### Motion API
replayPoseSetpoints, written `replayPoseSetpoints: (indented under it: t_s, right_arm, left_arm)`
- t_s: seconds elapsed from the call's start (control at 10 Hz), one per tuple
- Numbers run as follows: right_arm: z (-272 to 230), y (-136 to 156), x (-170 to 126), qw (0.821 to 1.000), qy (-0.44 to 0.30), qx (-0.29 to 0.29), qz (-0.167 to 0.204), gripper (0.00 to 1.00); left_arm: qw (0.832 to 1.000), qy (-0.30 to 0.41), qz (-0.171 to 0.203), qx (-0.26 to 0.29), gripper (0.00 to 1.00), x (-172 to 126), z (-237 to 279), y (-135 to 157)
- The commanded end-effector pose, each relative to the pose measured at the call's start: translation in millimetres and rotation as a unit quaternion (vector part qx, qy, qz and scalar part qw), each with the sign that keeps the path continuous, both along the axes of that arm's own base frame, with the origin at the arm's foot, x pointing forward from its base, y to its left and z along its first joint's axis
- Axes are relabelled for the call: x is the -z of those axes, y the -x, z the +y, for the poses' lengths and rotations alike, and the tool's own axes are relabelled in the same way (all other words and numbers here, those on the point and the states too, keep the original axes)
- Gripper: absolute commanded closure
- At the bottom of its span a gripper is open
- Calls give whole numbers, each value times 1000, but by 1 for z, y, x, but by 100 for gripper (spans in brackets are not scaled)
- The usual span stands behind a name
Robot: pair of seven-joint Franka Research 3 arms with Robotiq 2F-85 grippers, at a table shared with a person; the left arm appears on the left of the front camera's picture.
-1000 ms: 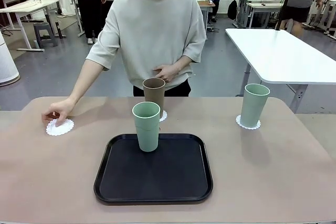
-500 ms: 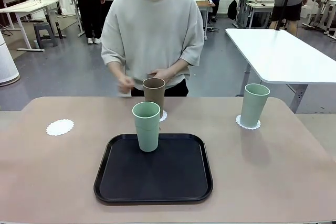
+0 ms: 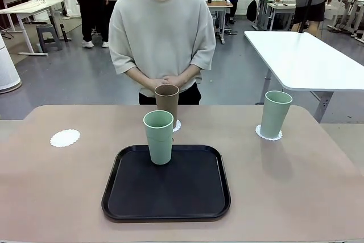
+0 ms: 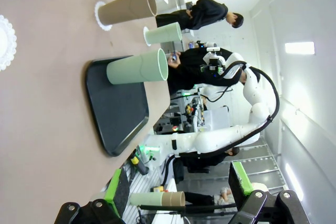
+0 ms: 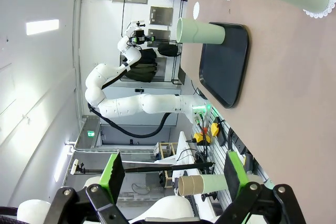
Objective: Place coasters on the table and set cups on them.
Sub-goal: Take one Reusable plastic cup from the Flat Tray and place it on a coaster set by the human.
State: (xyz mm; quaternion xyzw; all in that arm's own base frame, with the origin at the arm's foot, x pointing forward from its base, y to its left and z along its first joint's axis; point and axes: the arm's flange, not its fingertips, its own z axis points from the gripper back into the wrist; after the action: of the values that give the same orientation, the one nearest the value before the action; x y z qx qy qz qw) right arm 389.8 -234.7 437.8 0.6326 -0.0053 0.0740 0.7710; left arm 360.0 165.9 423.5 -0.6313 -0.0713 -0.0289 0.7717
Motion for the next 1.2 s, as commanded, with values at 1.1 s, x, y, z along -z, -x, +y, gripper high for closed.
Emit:
replayPoseSetpoints:
  t_s: [1.1]
  right_arm:
    - [1,-2,-1,1000,-3,3,2,0]
  left_arm:
    - [826,-459,-250,212,0,-104,-250,-79]
